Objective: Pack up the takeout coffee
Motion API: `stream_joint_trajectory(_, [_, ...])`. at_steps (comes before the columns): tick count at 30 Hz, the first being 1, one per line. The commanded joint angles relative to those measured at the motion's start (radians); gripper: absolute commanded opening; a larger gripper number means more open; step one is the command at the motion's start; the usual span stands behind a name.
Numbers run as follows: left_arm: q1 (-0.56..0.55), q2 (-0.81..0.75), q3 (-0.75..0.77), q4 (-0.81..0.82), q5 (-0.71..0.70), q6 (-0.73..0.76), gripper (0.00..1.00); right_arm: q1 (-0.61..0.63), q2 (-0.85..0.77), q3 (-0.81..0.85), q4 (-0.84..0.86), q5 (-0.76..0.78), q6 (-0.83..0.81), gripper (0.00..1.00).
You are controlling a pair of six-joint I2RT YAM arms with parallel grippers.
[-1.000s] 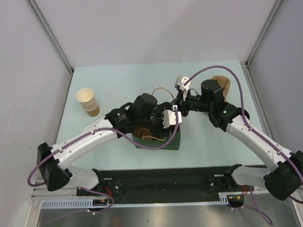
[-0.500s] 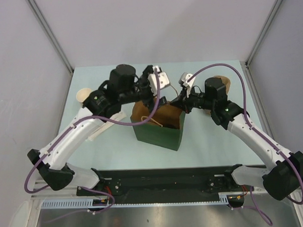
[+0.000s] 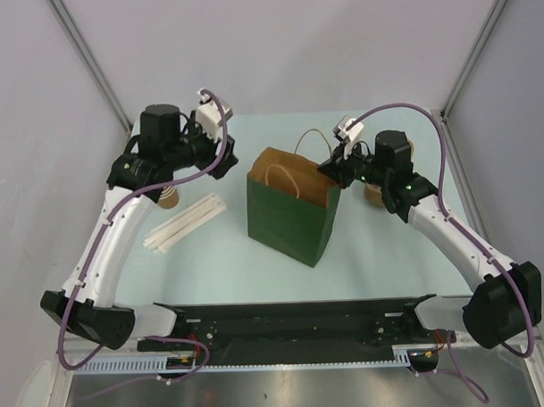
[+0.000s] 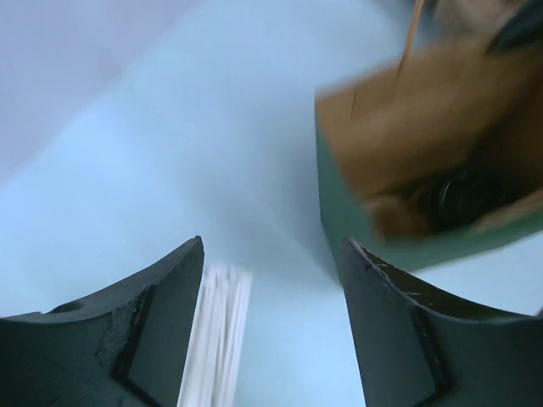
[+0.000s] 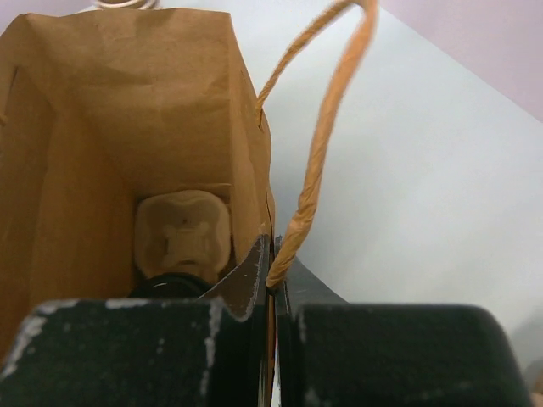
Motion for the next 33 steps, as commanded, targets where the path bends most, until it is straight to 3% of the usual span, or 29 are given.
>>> stream_joint_trajectory(1, [0.078, -0.070, -0.166, -0.093, -0.010, -0.002, 0.67, -0.024, 0.030, 0.046, 0.051, 0.106, 0.052, 0.00])
stream_joint_trajectory(7, [0.180, -0.136, -0.427, -0.071, -0.030, 0.066, 0.56, -0.021, 0.008, 0.049, 0.040, 0.137, 0.098, 0.00])
stream_joint_trajectory(16, [0.237, -0.040, -0.603, 0.010, -0.119, 0.173, 0.49, -0.030, 0.025, 0.049, 0.120, 0.143, 0.069, 0.00])
stream_joint_trajectory(33, [0.259, 0.233, -0.617, 0.179, -0.166, 0.276, 0.36, -0.035, 0.056, 0.070, 0.128, 0.131, 0.040, 0.00])
